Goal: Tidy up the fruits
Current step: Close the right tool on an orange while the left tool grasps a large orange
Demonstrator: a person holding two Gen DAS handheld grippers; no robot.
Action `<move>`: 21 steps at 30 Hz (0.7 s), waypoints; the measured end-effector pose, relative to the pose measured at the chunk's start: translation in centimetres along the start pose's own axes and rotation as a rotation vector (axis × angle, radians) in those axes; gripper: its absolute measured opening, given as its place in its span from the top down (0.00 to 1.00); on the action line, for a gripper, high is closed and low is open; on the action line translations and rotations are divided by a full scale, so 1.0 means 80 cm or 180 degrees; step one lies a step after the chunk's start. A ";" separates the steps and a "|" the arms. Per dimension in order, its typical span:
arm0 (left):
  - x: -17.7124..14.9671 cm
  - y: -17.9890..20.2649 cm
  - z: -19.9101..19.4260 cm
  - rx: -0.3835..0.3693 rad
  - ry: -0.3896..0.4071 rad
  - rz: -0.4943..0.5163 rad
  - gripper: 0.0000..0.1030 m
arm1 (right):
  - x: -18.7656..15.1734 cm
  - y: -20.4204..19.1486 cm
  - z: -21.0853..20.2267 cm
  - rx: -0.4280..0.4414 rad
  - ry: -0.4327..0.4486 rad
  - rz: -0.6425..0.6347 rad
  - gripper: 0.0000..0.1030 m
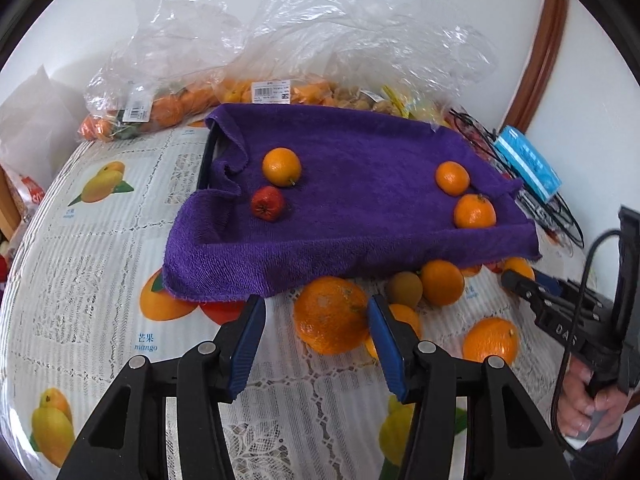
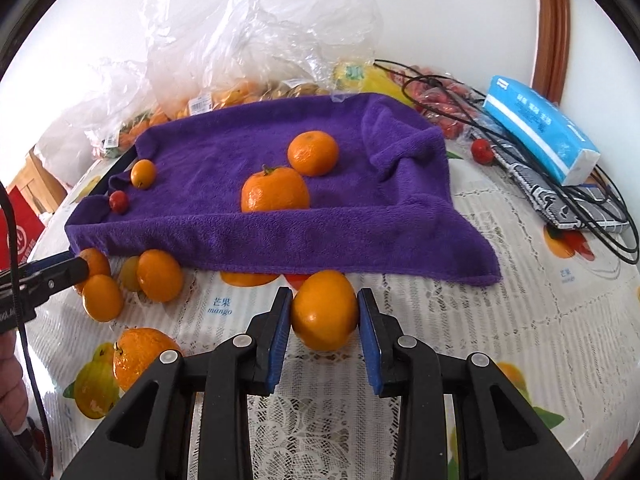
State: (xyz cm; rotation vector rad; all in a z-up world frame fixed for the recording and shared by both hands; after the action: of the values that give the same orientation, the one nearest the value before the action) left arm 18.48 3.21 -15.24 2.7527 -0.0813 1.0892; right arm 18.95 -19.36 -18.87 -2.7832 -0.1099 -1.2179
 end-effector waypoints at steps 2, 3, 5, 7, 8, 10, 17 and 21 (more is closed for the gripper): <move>-0.001 -0.001 0.006 -0.0024 -0.0057 -0.0041 0.50 | 0.000 -0.001 0.003 0.0026 -0.0035 -0.0003 0.68; -0.003 -0.001 0.013 -0.0026 -0.0123 -0.0075 0.51 | 0.000 0.000 0.004 0.0027 -0.0042 0.0000 0.68; -0.006 0.001 0.022 0.0031 -0.0165 -0.0074 0.52 | -0.001 0.000 0.003 0.0050 -0.0034 0.0018 0.68; -0.006 0.004 0.018 0.0102 -0.0047 -0.0015 0.60 | -0.001 0.002 0.004 0.0077 -0.0036 0.0044 0.68; -0.006 0.004 0.017 0.0110 -0.0037 -0.0021 0.60 | -0.001 0.003 0.004 0.0085 -0.0036 0.0051 0.68; -0.005 -0.002 0.015 0.0149 -0.0016 -0.0076 0.60 | -0.001 0.003 0.004 0.0079 -0.0034 0.0046 0.68; -0.008 -0.007 0.022 0.0198 -0.0002 -0.0146 0.58 | 0.001 0.000 0.007 0.0091 -0.0048 0.0008 0.68; -0.013 0.007 0.026 0.0416 0.0057 0.0042 0.59 | 0.001 0.000 0.007 0.0105 -0.0052 0.0021 0.67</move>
State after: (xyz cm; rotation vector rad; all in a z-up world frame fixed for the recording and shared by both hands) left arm 19.04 2.25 -17.36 2.8603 -0.0269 1.1617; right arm 19.44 -19.31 -19.20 -2.7635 -0.1209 -1.1813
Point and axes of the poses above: each gripper's, at about its wrist camera, not at the fingertips, and z roughly the way its jaws point, y to its right, x to its top, the point moved 2 cm from there along z, roughly the way its jaws point, and after that the axes turned 4 degrees about y, right-handed, at the moved point
